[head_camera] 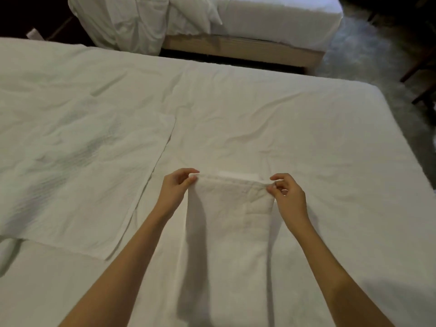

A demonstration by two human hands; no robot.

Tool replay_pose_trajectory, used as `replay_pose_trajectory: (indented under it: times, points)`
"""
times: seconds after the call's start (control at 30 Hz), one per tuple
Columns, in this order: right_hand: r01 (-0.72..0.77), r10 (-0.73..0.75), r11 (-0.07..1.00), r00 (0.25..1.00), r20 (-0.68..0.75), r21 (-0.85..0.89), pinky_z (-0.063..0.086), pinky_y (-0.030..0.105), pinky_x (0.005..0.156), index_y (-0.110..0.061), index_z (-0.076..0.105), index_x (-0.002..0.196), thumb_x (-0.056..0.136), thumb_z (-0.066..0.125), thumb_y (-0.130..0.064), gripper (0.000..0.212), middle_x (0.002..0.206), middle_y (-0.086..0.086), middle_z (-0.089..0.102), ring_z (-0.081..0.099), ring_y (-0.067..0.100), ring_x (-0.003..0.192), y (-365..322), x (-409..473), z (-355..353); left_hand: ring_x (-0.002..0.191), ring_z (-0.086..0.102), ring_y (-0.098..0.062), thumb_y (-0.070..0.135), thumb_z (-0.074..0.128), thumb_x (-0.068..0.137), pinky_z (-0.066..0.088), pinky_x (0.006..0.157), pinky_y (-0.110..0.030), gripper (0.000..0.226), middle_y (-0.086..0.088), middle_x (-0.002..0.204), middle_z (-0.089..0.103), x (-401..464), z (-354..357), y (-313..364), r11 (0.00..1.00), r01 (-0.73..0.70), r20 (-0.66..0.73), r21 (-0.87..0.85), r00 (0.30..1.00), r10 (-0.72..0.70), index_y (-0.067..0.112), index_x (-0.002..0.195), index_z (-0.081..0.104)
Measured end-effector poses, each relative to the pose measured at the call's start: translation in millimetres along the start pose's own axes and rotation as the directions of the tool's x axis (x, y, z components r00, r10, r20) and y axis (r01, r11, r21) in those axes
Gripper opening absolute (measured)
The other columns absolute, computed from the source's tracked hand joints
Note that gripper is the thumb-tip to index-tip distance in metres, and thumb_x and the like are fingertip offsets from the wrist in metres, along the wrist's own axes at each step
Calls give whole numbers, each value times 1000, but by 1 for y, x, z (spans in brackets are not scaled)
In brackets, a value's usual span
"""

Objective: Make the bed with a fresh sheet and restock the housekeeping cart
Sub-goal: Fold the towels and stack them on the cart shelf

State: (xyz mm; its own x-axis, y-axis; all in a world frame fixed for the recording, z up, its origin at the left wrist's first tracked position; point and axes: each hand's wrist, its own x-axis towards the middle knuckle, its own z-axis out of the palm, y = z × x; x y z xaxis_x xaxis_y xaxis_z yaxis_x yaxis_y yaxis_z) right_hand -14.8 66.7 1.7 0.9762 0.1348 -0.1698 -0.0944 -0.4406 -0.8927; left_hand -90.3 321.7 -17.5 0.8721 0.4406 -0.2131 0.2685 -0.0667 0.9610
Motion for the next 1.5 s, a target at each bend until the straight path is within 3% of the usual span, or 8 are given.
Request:
replay_pose_trajectory:
  times: [0.23,0.53,0.73,0.87,0.97,1.1,1.33,1.5]
  points:
    - [17,-10,995,998,66,-96,25,16,109,-18,38,138,80,70,0,69,137,2,41,36,14,128,104,55,57,131,41,-13,23,64,89,35,107,-28,66,1,145,42,41,38,-101,987,160,-87,27,984,-157,20,147,32]
    - [24,-26,999,999,-44,-36,17,-3,98,-29,35,132,75,77,-9,73,132,5,38,30,5,121,130,-82,62,111,58,-16,15,67,87,46,90,-28,54,-1,127,58,-120,22,-135,964,264,-69,-1,962,-264,42,127,41]
    - [-56,58,998,993,-105,22,25,-5,92,-40,41,124,78,72,-2,68,121,-22,31,37,-6,111,139,-204,54,117,51,-5,50,59,73,48,96,-38,56,22,128,48,-212,1,-142,985,162,-128,62,980,-153,47,126,42]
    - [-28,36,998,989,-141,59,40,21,100,-43,49,112,80,69,2,59,118,-20,44,46,-5,109,130,-231,47,113,56,-14,37,57,89,56,82,-39,33,30,122,48,-228,-2,-128,997,55,-127,60,991,-47,43,121,54]
    - [44,-24,994,982,-187,101,50,32,86,-36,56,103,78,72,-1,47,112,-19,49,52,1,99,110,-214,37,106,60,-11,29,57,89,54,84,-40,19,16,113,61,-211,-2,-108,998,-35,-162,56,986,43,33,104,67]
    - [79,-37,979,975,-218,187,48,12,74,-30,60,93,81,71,-6,28,114,-1,47,55,-6,89,71,-161,26,99,64,-23,18,58,94,55,82,-39,11,-4,102,67,-162,6,-70,997,13,-230,-75,973,-30,21,93,69]
    - [-36,66,958,993,-96,285,46,7,82,-17,47,129,88,65,-12,45,129,1,48,57,-2,102,43,-16,35,116,56,-13,36,56,95,46,99,-33,41,-2,132,58,-33,32,-24,997,71,-204,-34,976,-77,20,132,54]
    - [45,-17,974,992,129,-223,20,29,114,-22,41,141,87,66,-25,59,153,7,24,24,23,140,86,41,58,141,28,-20,25,60,93,22,109,-26,63,-4,155,26,9,51,-61,950,105,-77,294,993,-86,23,147,29]
